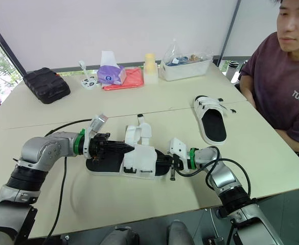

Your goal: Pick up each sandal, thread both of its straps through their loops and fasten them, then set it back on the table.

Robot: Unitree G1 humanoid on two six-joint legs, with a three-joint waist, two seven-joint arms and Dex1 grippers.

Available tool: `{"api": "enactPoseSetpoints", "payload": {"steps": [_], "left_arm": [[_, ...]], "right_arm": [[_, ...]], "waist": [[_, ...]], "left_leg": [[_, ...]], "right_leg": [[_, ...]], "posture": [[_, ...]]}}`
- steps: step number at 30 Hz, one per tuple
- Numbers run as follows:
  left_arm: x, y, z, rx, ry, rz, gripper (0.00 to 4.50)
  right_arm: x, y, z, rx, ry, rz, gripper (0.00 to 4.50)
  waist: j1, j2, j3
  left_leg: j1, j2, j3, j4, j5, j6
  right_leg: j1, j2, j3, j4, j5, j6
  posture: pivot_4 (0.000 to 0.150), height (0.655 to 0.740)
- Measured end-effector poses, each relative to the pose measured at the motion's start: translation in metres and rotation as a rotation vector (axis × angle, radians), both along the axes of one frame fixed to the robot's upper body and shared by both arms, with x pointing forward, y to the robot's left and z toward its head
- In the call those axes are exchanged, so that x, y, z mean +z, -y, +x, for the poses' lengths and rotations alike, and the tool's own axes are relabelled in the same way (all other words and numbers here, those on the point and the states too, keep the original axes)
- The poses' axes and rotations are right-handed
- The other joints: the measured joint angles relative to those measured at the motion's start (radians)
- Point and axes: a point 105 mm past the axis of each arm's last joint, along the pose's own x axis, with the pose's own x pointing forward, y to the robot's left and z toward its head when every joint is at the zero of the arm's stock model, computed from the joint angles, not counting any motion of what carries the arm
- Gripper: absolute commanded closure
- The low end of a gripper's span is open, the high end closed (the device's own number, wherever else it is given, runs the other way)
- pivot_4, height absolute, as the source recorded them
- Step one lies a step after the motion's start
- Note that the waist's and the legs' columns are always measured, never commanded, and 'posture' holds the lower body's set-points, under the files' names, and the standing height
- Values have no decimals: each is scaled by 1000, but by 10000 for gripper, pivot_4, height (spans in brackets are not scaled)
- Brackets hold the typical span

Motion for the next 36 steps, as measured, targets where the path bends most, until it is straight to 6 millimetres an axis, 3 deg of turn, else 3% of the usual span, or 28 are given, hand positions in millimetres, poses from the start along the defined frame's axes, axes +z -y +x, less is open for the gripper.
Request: {"api": "enactPoseSetpoints", "payload": {"steps": [13,19,21,36], "left_arm": [[-10,9,-5,-38,57,37,44683],[28,7,2,-23,10,-101,44683],[32,4,5,-5,8,-111,44683],[10,1,11,39,-14,-59,44683]], "right_arm": [[0,0,0,-2,0,1,45000],[0,-1,0,-1,0,3,45000],[0,-1,0,-1,-1,4,45000],[0,-1,0,-2,-1,3,45000]], "waist": [[1,0,0],[-1,0,0],[-2,0,0],[-1,0,0]], "left_leg": [[0,0,0,0,0,0],[0,1,0,0,0,0],[0,1,0,0,0,0],[0,1,0,-1,0,0]], "right_leg": [[0,0,0,0,0,0],[0,1,0,-1,0,0],[0,1,0,-1,0,0],[0,1,0,-1,0,0]], "posture": [[1500,7400],[1500,7400],[1500,7400],[1500,7400]]}}
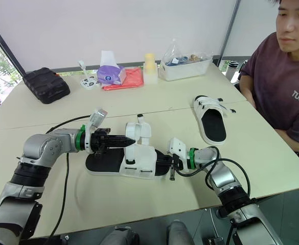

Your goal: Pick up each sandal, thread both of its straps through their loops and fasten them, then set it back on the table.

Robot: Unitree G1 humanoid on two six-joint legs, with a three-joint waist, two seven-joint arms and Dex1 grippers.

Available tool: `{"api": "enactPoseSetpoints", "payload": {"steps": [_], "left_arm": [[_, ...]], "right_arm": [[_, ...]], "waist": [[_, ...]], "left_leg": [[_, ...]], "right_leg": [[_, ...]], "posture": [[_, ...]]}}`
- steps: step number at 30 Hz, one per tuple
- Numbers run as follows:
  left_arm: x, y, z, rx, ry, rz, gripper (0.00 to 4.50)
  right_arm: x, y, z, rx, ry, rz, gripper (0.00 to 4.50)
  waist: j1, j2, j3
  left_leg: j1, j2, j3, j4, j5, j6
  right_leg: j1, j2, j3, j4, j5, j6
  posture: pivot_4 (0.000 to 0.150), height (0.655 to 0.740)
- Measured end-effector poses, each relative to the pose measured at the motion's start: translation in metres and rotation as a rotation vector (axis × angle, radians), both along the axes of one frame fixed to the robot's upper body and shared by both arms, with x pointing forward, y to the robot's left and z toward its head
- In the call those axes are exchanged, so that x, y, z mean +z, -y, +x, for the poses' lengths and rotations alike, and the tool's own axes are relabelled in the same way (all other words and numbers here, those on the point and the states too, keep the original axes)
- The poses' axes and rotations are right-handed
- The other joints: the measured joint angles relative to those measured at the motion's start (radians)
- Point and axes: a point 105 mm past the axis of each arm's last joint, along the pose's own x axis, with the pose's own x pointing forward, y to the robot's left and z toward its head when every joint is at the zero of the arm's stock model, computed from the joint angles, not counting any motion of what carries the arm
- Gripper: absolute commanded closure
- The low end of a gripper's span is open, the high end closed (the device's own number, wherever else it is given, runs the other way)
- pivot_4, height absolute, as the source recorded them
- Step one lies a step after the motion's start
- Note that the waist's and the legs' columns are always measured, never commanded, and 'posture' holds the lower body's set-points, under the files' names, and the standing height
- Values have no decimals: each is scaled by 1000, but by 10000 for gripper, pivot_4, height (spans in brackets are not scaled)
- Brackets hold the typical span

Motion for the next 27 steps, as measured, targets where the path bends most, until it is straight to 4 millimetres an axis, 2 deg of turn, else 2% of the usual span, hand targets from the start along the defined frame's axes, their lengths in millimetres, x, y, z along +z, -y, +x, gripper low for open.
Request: {"api": "enactPoseSetpoints", "payload": {"steps": [18,24,27], "left_arm": [[-11,1,-11,-51,-64,19,44683],[-34,3,-16,-70,-16,111,44683],[-34,2,-17,-81,7,118,44683]], "right_arm": [[0,0,0,0,0,0,45000],[0,0,0,0,0,2,45000],[0,0,0,-1,0,2,45000]], "waist": [[0,0,0],[0,0,0],[1,0,0]], "left_leg": [[0,0,0,-1,0,0],[1,0,0,-2,0,0],[1,1,0,-3,0,0]], "right_leg": [[0,0,0,0,0,0],[0,0,0,-1,0,0],[0,0,0,-1,0,0]], "posture": [[1500,7400],[1500,7400],[1500,7400]]}}
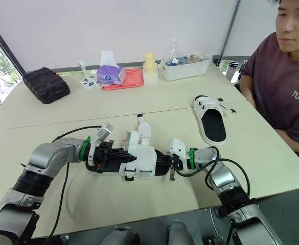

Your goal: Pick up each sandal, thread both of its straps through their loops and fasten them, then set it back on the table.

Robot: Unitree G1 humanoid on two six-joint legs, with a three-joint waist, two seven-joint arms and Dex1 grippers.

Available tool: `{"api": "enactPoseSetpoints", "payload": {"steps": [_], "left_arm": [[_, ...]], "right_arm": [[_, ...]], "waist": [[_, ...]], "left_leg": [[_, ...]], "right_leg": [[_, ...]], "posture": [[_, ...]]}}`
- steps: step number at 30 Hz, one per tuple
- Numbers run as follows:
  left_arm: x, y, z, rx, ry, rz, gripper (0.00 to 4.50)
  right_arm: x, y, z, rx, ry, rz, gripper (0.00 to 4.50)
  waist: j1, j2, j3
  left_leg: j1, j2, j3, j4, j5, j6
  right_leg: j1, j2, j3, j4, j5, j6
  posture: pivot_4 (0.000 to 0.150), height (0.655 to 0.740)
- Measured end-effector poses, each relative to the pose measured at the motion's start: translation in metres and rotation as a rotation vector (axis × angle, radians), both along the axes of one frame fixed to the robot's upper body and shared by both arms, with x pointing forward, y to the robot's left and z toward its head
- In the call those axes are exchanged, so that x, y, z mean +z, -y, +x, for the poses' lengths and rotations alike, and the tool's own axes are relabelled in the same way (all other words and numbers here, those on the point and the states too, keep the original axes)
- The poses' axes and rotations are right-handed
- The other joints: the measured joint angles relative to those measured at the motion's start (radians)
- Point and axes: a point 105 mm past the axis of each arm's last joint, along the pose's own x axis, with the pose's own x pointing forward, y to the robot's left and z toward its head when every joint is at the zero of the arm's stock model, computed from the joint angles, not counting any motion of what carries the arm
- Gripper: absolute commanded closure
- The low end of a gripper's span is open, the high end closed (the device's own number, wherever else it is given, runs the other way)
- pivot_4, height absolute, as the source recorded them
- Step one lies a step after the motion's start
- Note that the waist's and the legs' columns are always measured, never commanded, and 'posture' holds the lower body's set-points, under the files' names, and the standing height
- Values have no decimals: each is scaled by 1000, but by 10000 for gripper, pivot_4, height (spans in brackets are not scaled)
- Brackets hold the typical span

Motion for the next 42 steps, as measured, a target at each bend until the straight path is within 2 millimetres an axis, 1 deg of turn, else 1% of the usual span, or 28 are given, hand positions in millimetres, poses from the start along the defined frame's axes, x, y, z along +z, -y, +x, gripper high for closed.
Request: {"api": "enactPoseSetpoints", "payload": {"steps": [4,8,11,12,14,15,16,18,20,22,23,25,28,30,34,37,39,42], "left_arm": [[2,0,-4,-29,33,13,44683],[-3,-5,-11,-43,46,42,44683],[5,-9,-10,5,48,7,35864],[11,-14,-8,36,51,-11,31368],[27,-25,-5,101,73,-37,21000],[34,-29,-4,128,89,-42,16809],[38,-32,-4,145,101,-46,16809],[40,-34,-11,162,109,-40,16809],[36,-39,-21,182,93,-23,16809],[33,-45,-35,193,72,0,16809],[28,-49,-45,195,69,39,16809],[20,-52,-58,188,56,85,16809],[1,-53,-69,203,58,132,16809],[-10,-52,-70,210,71,159,16809],[-21,-46,-67,200,131,179,16809],[-40,-42,-66,183,131,204,16809],[-49,-40,-65,179,120,209,16809],[-52,-36,-62,152,128,210,16809]], "right_arm": [[0,-1,0,1,0,2,45000],[0,-2,0,3,-1,5,45000],[0,-2,-1,3,-2,7,45000],[0,-3,-1,4,-2,7,45000],[-1,-2,-1,3,-3,7,45000],[-1,-2,-1,3,-3,6,45000],[-1,-2,-1,3,-3,6,45000],[-1,-3,-1,4,-4,7,45000],[-1,-3,-1,6,-2,8,45000],[-1,-4,-1,8,-2,8,45000],[-1,-4,-1,10,-1,8,45000],[-2,-3,-1,7,-3,8,45000],[-3,-2,0,3,-6,8,45000],[-4,-2,1,2,-7,8,45000],[-4,-3,1,6,-11,12,45000],[-4,-4,0,10,-12,11,45000],[-4,-4,0,10,-13,11,45000],[-6,-3,-1,7,-15,11,45000]], "waist": [[-1,0,0],[-2,0,0],[-2,0,0],[-2,0,0],[-1,0,0],[-1,0,0],[0,0,0],[-2,0,0],[-3,0,0],[-4,-1,0],[-5,-1,0],[-1,-1,0],[2,-1,0],[4,-2,0],[2,-2,-1],[2,-2,-1],[2,-2,-1],[4,-2,-1]], "left_leg": [[0,0,0,-1,0,0],[2,1,0,-6,1,-1],[3,2,0,-7,1,-1],[3,2,0,-8,1,-1],[4,2,0,-8,1,-1],[4,2,0,-8,1,-1],[5,2,0,-8,1,-1],[6,2,1,-9,1,-1],[6,3,1,-10,1,-1],[6,3,1,-10,1,-2],[6,4,1,-11,1,-2],[9,3,1,-11,1,-2],[11,4,1,-11,1,-2],[12,4,1,-11,0,-2],[12,5,1,-11,0,-2],[12,6,1,-11,0,-2],[12,6,1,-11,0,-2],[12,6,0,-11,0,-3]], "right_leg": [[0,0,0,0,0,0],[0,0,0,-1,0,-1],[0,1,0,-1,-1,-2],[0,1,0,-1,-1,-2],[0,1,0,-1,-1,-2],[0,1,0,-1,-1,-2],[1,1,0,-2,-1,-2],[1,1,1,-2,-1,-2],[1,1,1,-1,-2,-3],[1,2,1,-1,-2,-3],[2,1,1,-1,-2,-4],[4,1,0,-2,-4,-7],[8,1,0,-2,-9,-8],[9,1,0,-2,-10,-8],[9,1,0,-3,-10,-8],[9,2,0,-3,-10,-9],[9,2,0,-2,-10,-9],[9,2,-1,-2,-10,-9]], "posture": [[1500,7400],[1500,7400],[1500,7400],[1500,7400],[1500,7400],[1500,7400],[1500,7400],[1500,7400],[1500,7400],[1500,7400],[1500,7400],[1500,7400],[1500,7400],[1500,7400],[1500,7400],[1500,7400],[1500,7400],[1500,7400]]}}
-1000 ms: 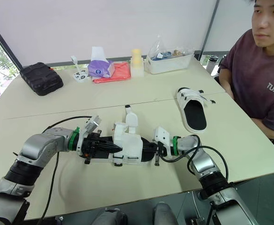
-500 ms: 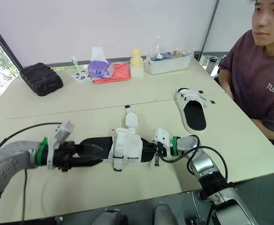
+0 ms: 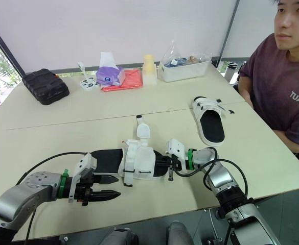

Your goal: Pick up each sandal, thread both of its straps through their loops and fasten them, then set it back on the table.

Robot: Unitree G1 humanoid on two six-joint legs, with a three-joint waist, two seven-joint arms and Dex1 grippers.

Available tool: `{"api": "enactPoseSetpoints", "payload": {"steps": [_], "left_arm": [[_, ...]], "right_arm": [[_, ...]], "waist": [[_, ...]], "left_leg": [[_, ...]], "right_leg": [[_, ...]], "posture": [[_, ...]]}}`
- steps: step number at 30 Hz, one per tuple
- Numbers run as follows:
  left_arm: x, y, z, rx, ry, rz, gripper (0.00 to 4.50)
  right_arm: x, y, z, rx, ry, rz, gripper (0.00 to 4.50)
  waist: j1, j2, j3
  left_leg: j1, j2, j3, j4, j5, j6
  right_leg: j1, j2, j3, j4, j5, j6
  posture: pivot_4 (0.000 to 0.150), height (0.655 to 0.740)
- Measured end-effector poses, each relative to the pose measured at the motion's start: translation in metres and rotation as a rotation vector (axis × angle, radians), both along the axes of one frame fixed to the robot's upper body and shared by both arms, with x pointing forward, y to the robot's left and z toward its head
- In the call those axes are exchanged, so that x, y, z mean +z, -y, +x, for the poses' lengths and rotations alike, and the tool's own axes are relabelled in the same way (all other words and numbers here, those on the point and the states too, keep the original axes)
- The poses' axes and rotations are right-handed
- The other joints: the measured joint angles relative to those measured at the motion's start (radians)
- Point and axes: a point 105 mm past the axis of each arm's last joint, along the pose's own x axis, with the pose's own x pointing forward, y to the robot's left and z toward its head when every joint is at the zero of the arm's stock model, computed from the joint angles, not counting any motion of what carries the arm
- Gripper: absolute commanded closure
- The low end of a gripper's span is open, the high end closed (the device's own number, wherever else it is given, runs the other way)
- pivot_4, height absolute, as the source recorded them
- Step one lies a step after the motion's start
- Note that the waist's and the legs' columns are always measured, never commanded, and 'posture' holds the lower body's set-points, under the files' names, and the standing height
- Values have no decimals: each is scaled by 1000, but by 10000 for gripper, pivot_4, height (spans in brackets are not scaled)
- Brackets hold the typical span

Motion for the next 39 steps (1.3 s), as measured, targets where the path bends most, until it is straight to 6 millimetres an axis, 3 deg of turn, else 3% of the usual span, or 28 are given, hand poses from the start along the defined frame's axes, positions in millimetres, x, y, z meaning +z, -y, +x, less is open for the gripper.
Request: {"api": "enactPoseSetpoints", "payload": {"steps": [13,16,20,26,33,39], "left_arm": [[2,21,11,-102,-11,-56,16809],[0,28,12,-126,-14,-56,25443],[0,29,14,-130,-9,-43,44808],[-2,25,8,-133,-51,-25,44808],[2,4,-36,-255,-187,29,44808],[7,1,-48,-298,-213,23,44808]], "right_arm": [[0,1,-2,-13,9,1,45000],[0,1,-2,-15,10,2,45000],[0,0,-2,-13,10,2,45000],[0,-1,-2,-12,11,3,45000],[2,-1,-1,-7,16,1,45000],[3,-3,-1,4,16,-2,45000]], "waist": [[2,0,0],[1,0,0],[-1,0,0],[-3,0,0],[-2,0,1],[-3,0,1]], "left_leg": [[-1,0,-1,0,-1,-1],[-1,0,-1,0,-1,-1],[-1,0,-1,0,-1,-1],[-1,0,-1,-1,-1,-1],[-1,1,-1,-1,-1,-1],[-1,2,-1,-2,-1,-1]], "right_leg": [[-1,1,-1,0,0,0],[-1,1,-1,0,0,0],[-1,1,-1,0,0,1],[-2,1,-1,0,0,1],[-3,1,-1,1,-1,0],[-3,1,-1,1,-2,-2]], "posture": [[1500,7400],[1500,7400],[1500,7400],[1500,7400],[1500,7400],[1500,7400]]}}
